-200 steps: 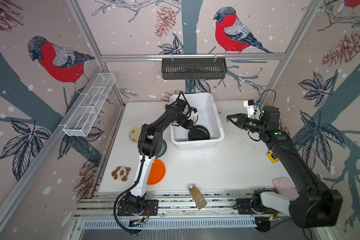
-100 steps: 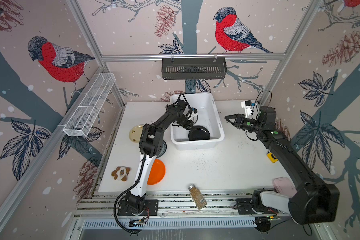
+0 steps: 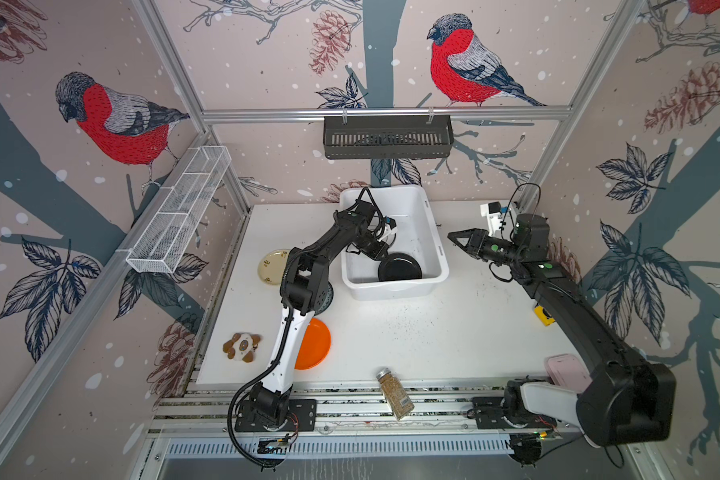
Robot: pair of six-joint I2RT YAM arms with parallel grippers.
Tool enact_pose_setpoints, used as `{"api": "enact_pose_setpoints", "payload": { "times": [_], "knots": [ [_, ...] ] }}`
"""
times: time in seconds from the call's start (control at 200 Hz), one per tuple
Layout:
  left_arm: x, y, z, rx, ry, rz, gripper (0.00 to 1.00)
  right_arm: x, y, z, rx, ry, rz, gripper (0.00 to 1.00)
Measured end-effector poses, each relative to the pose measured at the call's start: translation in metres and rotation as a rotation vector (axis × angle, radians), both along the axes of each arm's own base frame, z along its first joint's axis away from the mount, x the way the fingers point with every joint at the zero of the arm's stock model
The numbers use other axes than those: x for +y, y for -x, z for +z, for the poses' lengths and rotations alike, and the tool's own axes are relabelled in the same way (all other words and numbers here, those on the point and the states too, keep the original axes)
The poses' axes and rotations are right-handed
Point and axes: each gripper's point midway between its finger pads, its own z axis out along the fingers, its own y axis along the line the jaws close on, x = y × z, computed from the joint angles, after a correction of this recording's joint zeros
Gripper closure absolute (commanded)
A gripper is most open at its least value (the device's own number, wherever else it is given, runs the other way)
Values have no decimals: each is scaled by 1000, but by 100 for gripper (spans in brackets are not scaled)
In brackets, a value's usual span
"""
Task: Place the plates into the plastic bin on the countertop
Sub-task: 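Lower the black plate into the bin beside the stack, open left gripper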
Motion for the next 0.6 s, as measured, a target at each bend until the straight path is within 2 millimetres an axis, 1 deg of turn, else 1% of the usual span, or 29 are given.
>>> {"api": "enact_pose_setpoints", "payload": {
  "times": [0.195,0.41,0.52,0.6],
  "knots": [
    [1,-1,-5,-9,-24,-1,89,1,0,-2,15,-10,-2,73],
    [7,-4,-14,-21,-65,5,84,2,0,-2,13,-13,1,73],
    [7,-4,-16,-24,-69,0,79,3,0,0,3,-14,2,73],
    [7,-4,-16,-26,-70,-3,78,4,-3,-4,9,-14,3,73]
  ]
}}
